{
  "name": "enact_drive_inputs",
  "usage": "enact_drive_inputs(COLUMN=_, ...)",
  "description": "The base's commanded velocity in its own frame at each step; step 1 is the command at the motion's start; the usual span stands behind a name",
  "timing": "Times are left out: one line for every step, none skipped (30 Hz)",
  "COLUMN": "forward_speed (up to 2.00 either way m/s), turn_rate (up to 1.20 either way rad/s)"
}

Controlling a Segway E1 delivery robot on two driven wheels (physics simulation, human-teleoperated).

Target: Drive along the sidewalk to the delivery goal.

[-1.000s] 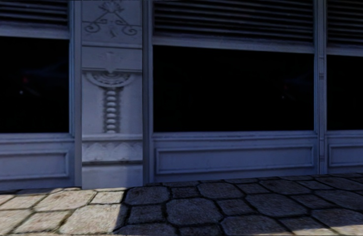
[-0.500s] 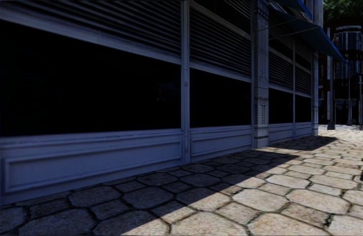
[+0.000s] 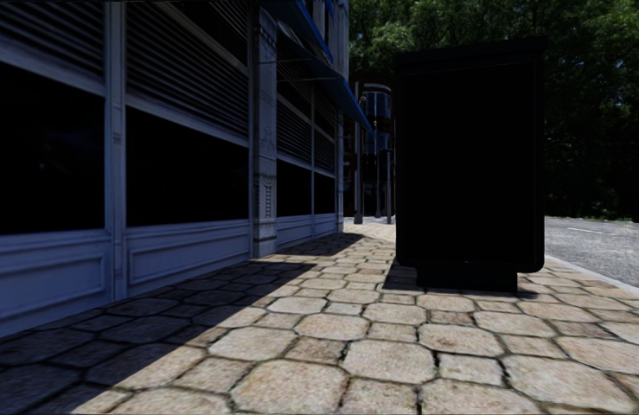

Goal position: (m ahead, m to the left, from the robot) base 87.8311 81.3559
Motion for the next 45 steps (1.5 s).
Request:
enact_drive_inputs(forward_speed=0.00, turn_rate=0.00)
enact_drive_inputs(forward_speed=0.00, turn_rate=0.00)
enact_drive_inputs(forward_speed=0.00, turn_rate=0.00)
enact_drive_inputs(forward_speed=0.00, turn_rate=0.00)
enact_drive_inputs(forward_speed=0.00, turn_rate=0.00)
enact_drive_inputs(forward_speed=0.00, turn_rate=0.00)
enact_drive_inputs(forward_speed=0.50, turn_rate=0.15)
enact_drive_inputs(forward_speed=0.97, turn_rate=0.59)
enact_drive_inputs(forward_speed=1.37, turn_rate=1.10)
enact_drive_inputs(forward_speed=1.54, turn_rate=1.20)
enact_drive_inputs(forward_speed=1.67, turn_rate=1.20)
enact_drive_inputs(forward_speed=1.67, turn_rate=1.20)
enact_drive_inputs(forward_speed=1.75, turn_rate=1.20)
enact_drive_inputs(forward_speed=1.79, turn_rate=1.20)
enact_drive_inputs(forward_speed=1.80, turn_rate=1.20)
enact_drive_inputs(forward_speed=1.81, turn_rate=1.20)
enact_drive_inputs(forward_speed=1.81, turn_rate=1.20)
enact_drive_inputs(forward_speed=1.81, turn_rate=1.20)
enact_drive_inputs(forward_speed=1.81, turn_rate=1.20)
enact_drive_inputs(forward_speed=1.81, turn_rate=1.20)
enact_drive_inputs(forward_speed=1.81, turn_rate=1.20)
enact_drive_inputs(forward_speed=1.81, turn_rate=1.20)
enact_drive_inputs(forward_speed=1.81, turn_rate=1.14)
enact_drive_inputs(forward_speed=1.81, turn_rate=0.00)
enact_drive_inputs(forward_speed=1.81, turn_rate=0.00)
enact_drive_inputs(forward_speed=1.81, turn_rate=0.00)
enact_drive_inputs(forward_speed=1.81, turn_rate=0.00)
enact_drive_inputs(forward_speed=1.81, turn_rate=0.00)
enact_drive_inputs(forward_speed=1.81, turn_rate=0.00)
enact_drive_inputs(forward_speed=1.81, turn_rate=0.00)
enact_drive_inputs(forward_speed=1.81, turn_rate=0.00)
enact_drive_inputs(forward_speed=1.81, turn_rate=0.00)
enact_drive_inputs(forward_speed=1.81, turn_rate=0.00)
enact_drive_inputs(forward_speed=1.82, turn_rate=0.00)
enact_drive_inputs(forward_speed=1.82, turn_rate=0.00)
enact_drive_inputs(forward_speed=1.82, turn_rate=0.00)
enact_drive_inputs(forward_speed=1.82, turn_rate=0.00)
enact_drive_inputs(forward_speed=1.82, turn_rate=0.00)
enact_drive_inputs(forward_speed=1.82, turn_rate=0.00)
enact_drive_inputs(forward_speed=1.82, turn_rate=0.00)
enact_drive_inputs(forward_speed=1.82, turn_rate=0.00)
enact_drive_inputs(forward_speed=1.82, turn_rate=0.00)
enact_drive_inputs(forward_speed=1.82, turn_rate=0.00)
enact_drive_inputs(forward_speed=1.82, turn_rate=0.00)
enact_drive_inputs(forward_speed=1.82, turn_rate=0.00)
